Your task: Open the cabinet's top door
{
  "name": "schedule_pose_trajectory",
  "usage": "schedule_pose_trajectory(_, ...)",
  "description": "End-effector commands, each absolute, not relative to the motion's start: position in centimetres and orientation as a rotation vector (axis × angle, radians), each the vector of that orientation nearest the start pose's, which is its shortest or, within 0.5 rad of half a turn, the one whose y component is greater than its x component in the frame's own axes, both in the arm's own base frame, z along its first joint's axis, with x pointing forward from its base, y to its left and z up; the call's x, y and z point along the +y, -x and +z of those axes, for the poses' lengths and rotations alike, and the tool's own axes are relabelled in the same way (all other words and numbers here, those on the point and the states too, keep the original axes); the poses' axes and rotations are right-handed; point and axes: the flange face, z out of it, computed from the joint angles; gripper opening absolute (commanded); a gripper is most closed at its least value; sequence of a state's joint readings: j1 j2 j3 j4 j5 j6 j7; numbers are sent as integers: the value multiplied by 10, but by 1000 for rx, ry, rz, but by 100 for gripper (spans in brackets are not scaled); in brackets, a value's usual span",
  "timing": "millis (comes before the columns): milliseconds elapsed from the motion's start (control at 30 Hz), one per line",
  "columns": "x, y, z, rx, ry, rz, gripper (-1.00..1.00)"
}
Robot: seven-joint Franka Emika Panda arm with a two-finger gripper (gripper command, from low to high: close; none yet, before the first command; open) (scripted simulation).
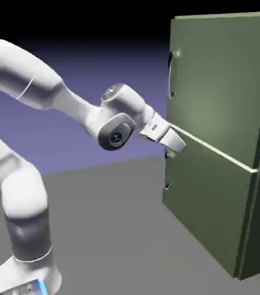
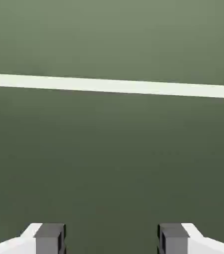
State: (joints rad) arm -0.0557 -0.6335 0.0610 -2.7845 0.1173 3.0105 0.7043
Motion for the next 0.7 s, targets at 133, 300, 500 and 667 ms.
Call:
schedule_pose_trajectory(133,-16,-367,549,1112,2231,-1218,0)
schedule_pose_trajectory(300,-15,-344,598,1162,2076,-1321,0)
schedule_pose_trajectory(500,4,-316,645,1166,1915,-1435,0)
schedule_pose_trajectory(667,33,-298,670,1132,1811,-1523,0)
